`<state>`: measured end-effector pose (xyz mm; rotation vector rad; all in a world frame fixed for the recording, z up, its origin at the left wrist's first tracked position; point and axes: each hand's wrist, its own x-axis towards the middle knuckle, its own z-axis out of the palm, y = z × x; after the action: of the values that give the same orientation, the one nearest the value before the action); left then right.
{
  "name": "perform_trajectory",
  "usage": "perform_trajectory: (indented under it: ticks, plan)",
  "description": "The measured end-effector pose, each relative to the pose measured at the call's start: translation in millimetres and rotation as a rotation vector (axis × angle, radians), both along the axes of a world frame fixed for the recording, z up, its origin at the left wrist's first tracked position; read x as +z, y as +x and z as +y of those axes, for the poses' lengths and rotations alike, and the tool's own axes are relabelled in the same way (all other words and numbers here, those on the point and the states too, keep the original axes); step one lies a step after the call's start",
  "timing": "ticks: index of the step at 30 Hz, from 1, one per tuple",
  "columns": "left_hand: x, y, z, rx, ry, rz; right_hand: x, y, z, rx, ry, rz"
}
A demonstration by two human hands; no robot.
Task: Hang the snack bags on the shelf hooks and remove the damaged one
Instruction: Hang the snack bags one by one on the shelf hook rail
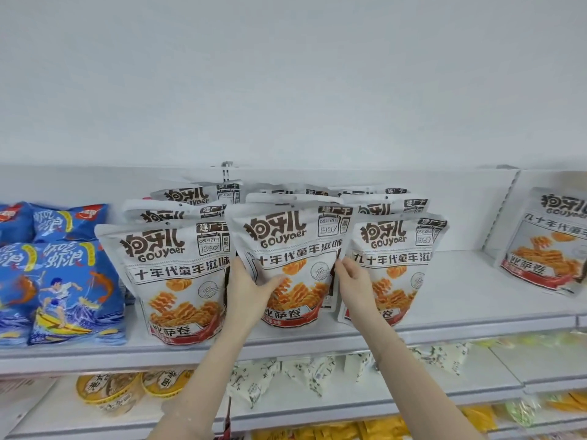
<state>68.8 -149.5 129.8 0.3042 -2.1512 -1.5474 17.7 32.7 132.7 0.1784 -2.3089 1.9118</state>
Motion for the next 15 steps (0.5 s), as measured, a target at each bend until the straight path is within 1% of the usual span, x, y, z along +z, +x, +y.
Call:
perform_trajectory:
  ticks: [2,5,8,11,15]
  plan:
    - [-9,-3,4,0.074,-0.02,0.007,-3,-2,1,0.049,0.104,-0.099]
    - [-19,-8,8,0.131,-0.031,0.003,-6,-2,1,0.11,0.152,-0.215]
    - [-23,-11,13,0.15,-0.028,-0.002,-10,-6,0,0.126,0.148,-0.192]
    - [-24,-14,15,0.176,-0.076,-0.021,-15,-9,2,0.136,0.161,-0.174]
    - [-25,-22,14,0.165,-0.084,-0.036,-19,-14,6,0.174,0.185,-0.193]
